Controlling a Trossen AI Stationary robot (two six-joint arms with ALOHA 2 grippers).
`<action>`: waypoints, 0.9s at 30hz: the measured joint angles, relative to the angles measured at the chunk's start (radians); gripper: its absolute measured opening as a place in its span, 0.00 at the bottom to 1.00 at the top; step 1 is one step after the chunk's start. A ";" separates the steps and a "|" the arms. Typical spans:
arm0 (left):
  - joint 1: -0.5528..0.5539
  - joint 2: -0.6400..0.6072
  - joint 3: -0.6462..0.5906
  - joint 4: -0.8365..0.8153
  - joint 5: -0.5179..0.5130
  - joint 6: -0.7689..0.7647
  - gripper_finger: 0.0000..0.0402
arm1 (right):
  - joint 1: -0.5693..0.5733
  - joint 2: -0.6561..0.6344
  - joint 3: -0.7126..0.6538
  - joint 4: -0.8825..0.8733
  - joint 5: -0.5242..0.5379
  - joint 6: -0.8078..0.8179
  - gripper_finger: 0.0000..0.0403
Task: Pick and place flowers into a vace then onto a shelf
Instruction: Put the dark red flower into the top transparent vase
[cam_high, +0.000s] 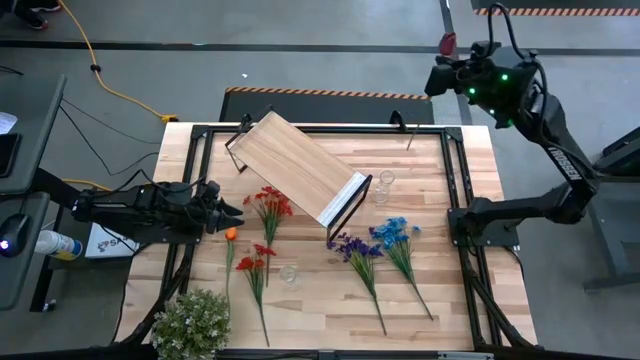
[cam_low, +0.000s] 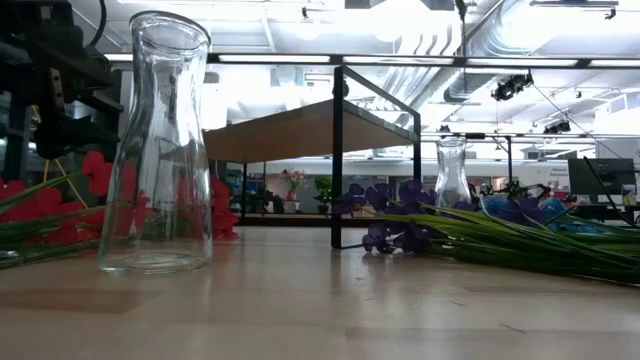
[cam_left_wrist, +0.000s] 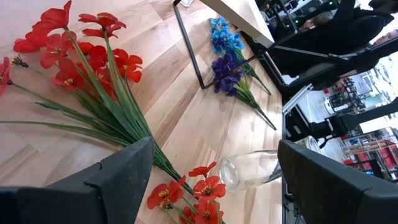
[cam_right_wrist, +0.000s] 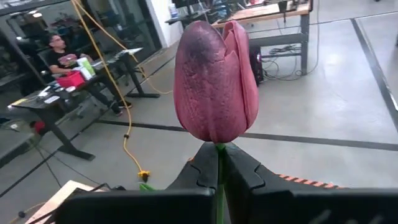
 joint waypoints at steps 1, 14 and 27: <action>0.000 0.000 0.000 0.000 0.000 0.000 0.94 | 0.004 0.004 0.000 0.013 -0.006 -0.010 0.00; 0.000 0.000 0.000 -0.001 0.000 0.000 0.94 | 0.017 -0.048 -0.001 0.058 -0.296 -0.122 0.00; 0.000 0.000 0.000 -0.001 0.000 0.000 0.94 | 0.033 -0.166 -0.001 0.058 -0.581 -0.126 0.00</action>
